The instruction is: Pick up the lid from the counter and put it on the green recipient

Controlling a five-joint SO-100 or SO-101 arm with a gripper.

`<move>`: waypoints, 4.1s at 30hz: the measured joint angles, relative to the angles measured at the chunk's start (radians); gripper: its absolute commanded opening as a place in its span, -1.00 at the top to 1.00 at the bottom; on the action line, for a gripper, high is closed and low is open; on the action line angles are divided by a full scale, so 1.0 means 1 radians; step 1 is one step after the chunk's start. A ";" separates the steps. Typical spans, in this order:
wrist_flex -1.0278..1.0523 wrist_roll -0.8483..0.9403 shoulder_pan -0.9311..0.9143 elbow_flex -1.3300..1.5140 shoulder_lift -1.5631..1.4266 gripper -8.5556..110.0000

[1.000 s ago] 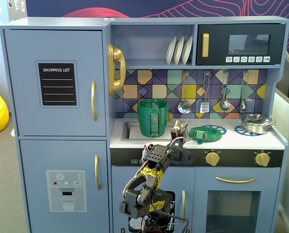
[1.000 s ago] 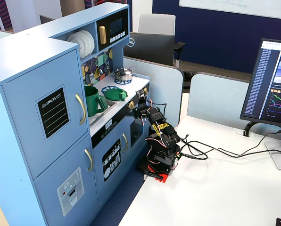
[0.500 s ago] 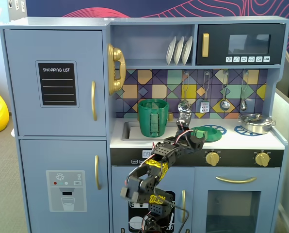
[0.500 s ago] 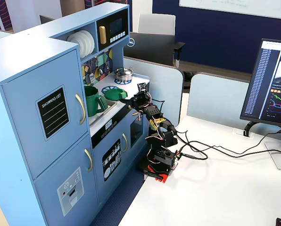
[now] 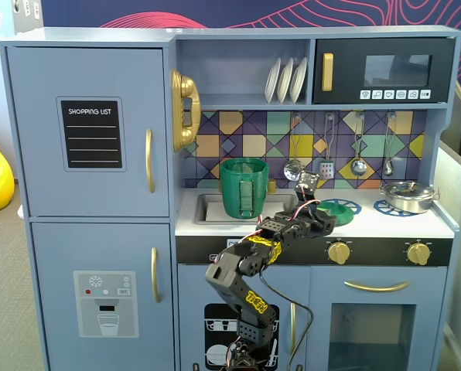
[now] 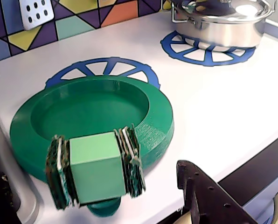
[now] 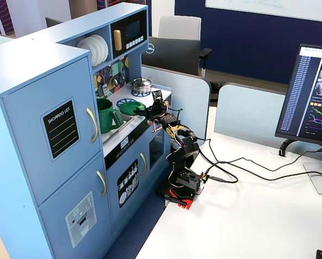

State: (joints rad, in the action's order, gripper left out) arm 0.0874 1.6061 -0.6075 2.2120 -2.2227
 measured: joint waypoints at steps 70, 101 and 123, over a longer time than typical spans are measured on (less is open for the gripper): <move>0.586 0.066 0.549 -0.920 0.278 0.86; 0.583 0.006 0.554 -0.931 0.304 0.42; 0.913 0.095 0.561 -0.796 -0.163 0.30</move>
State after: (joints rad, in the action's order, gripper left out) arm 1.0002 1.7012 -0.0460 1.4159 -2.3853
